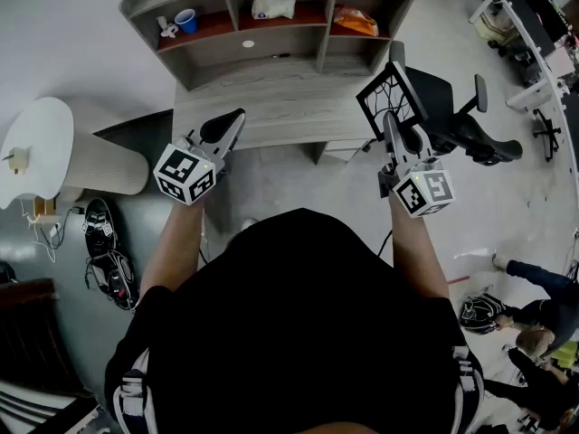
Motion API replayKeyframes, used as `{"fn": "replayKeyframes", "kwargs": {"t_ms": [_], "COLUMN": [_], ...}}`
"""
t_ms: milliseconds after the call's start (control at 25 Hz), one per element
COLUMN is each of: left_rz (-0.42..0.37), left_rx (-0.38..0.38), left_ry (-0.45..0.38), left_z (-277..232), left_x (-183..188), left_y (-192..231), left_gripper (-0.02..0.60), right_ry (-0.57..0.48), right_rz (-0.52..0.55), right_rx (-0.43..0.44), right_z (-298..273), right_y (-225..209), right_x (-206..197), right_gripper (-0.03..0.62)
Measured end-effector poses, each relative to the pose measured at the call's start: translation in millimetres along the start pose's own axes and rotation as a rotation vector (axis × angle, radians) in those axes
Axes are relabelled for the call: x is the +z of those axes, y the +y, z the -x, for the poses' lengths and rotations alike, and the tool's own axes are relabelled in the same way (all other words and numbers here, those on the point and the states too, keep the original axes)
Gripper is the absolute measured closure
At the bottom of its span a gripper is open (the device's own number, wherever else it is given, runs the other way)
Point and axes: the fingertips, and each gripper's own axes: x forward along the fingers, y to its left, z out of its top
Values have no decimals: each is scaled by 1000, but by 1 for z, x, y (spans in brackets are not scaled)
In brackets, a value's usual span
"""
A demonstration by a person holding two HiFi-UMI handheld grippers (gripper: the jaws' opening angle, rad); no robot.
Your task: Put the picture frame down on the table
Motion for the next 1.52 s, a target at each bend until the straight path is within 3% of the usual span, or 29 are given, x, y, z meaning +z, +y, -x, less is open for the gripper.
{"fn": "replayKeyframes", "kwargs": {"t_ms": [560,920,1520], "left_rz": [-10,-20,-23], "left_rx": [-52,-42,-53], "left_ry": [-12,-10,19], "left_z": [2,-25,-38], "left_x": [7,3,-1], "left_y": [-20,-59,-75], "left_gripper": [565,565,565], "right_ry": [4,-11,-1], "right_rz": [-1,-12,-20], "right_rx": [8,-2,4], "right_z": [8,41,49], "right_y": [0,-38,-44], "right_x": [6,1,-2], "right_gripper": [560,560,560]}}
